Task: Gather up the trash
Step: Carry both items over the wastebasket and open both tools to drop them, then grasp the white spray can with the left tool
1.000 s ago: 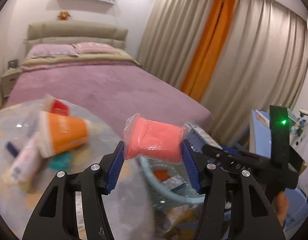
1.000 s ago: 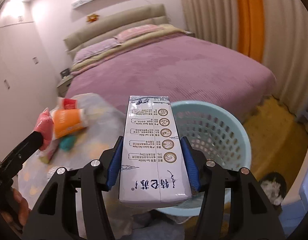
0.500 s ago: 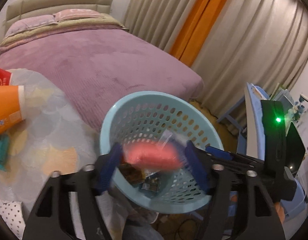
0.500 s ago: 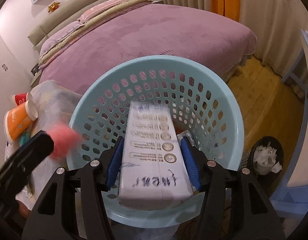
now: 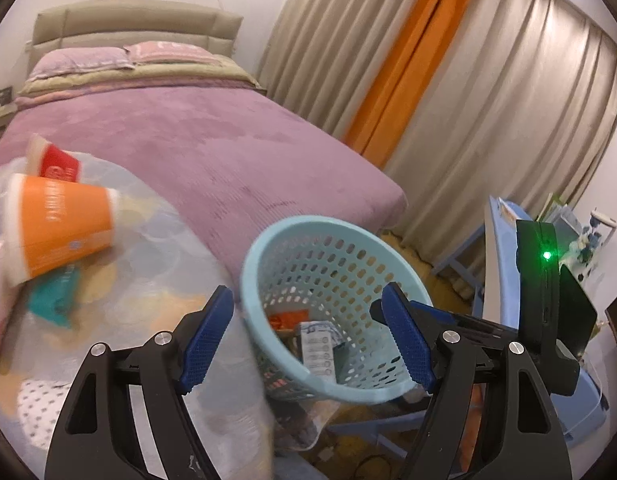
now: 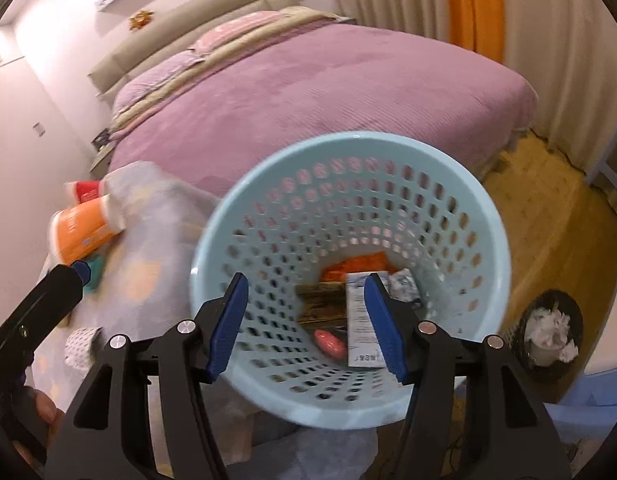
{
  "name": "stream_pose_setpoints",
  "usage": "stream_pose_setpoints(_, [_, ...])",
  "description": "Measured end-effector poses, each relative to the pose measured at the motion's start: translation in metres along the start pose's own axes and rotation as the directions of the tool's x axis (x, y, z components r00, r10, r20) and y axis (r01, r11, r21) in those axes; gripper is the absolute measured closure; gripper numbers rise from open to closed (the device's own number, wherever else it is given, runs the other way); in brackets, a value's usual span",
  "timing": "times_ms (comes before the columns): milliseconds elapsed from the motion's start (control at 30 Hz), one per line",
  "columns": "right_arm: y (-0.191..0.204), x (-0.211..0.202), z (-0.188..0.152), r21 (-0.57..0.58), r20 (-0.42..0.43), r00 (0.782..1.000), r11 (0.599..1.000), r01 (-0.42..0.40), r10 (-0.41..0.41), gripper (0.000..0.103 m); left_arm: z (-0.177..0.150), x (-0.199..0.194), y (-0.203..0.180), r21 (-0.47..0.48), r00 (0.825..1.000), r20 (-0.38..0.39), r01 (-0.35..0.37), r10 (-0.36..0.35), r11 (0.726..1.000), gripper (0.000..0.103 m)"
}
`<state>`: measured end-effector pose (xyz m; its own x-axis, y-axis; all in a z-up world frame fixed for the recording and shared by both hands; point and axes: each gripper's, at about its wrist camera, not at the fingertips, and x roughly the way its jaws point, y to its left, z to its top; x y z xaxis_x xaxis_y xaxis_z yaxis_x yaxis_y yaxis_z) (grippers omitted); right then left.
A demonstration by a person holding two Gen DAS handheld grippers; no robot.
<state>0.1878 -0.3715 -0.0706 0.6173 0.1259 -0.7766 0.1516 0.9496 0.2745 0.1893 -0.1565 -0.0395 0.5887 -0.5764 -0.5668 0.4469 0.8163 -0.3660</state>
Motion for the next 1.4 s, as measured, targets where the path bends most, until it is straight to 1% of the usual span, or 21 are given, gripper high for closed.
stream_pose_setpoints(100, [0.023, -0.011, -0.001, -0.049, 0.024, 0.999, 0.998, -0.027, 0.028, 0.046, 0.001, -0.025, 0.009, 0.007, 0.998, 0.047, -0.032, 0.032, 0.999, 0.028])
stream_pose_setpoints(200, [0.047, -0.021, -0.002, -0.102, 0.051, 0.997, 0.994, -0.049, 0.054, 0.046, 0.002, -0.051, 0.022, 0.007, 0.993, 0.093, -0.076, 0.075, 0.997, 0.028])
stream_pose_setpoints(333, [0.076, -0.028, -0.005, -0.164, 0.072, 0.993, 0.983, -0.082, 0.095, 0.046, 0.001, -0.085, 0.052, -0.007, 0.977, 0.141, -0.160, 0.160, 0.987, 0.028])
stream_pose_setpoints(467, [0.110, -0.029, -0.010, -0.236, 0.073, 0.988, 0.965, -0.117, 0.138, 0.046, 0.001, -0.110, 0.085, -0.046, 0.959, 0.158, -0.232, 0.237, 0.972, 0.028])
stream_pose_setpoints(633, [0.147, -0.021, -0.017, -0.317, 0.048, 0.986, 0.938, -0.138, 0.161, 0.046, -0.002, -0.124, 0.127, -0.092, 0.941, 0.133, -0.302, 0.312, 0.949, 0.028])
stream_pose_setpoints(733, [0.167, -0.014, -0.017, -0.352, 0.033, 0.985, 0.925, -0.144, 0.167, 0.046, -0.004, -0.121, 0.149, -0.111, 0.932, 0.099, -0.338, 0.349, 0.935, 0.030])
stream_pose_setpoints(833, [0.184, -0.007, -0.016, -0.380, 0.024, 0.984, 0.912, -0.153, 0.175, 0.046, -0.004, -0.112, 0.164, -0.100, 0.923, 0.061, -0.372, 0.379, 0.923, 0.030])
stream_pose_setpoints(900, [0.195, 0.000, -0.011, -0.396, 0.016, 0.984, 0.905, -0.157, 0.178, 0.046, -0.006, -0.105, 0.171, -0.090, 0.923, 0.034, -0.379, 0.383, 0.921, 0.030])
stream_pose_setpoints(1067, [0.207, 0.019, 0.009, -0.381, -0.008, 0.978, 0.903, -0.197, 0.210, 0.046, -0.004, -0.081, 0.187, -0.058, 0.913, -0.033, -0.408, 0.406, 0.911, 0.031])
stream_pose_setpoints(1167, [0.212, 0.032, 0.025, -0.361, -0.012, 0.976, 0.909, -0.206, 0.217, 0.044, -0.004, -0.070, 0.193, -0.044, 0.915, -0.059, -0.402, 0.400, 0.914, 0.033])
stream_pose_setpoints(1233, [0.213, 0.039, 0.033, -0.351, -0.012, 0.975, 0.912, -0.212, 0.222, 0.038, -0.003, -0.063, 0.197, -0.037, 0.914, -0.074, -0.401, 0.398, 0.915, 0.035])
stream_pose_setpoints(1300, [0.215, 0.051, 0.044, -0.338, -0.015, 0.976, 0.918, -0.208, 0.216, 0.036, -0.002, -0.056, 0.201, -0.034, 0.916, -0.091, -0.395, 0.390, 0.918, 0.037])
stream_pose_setpoints(1400, [0.216, 0.069, 0.056, -0.311, -0.036, 0.973, 0.923, -0.226, 0.226, 0.033, -0.002, -0.046, 0.206, -0.031, 0.920, -0.113, -0.380, 0.375, 0.924, 0.040])
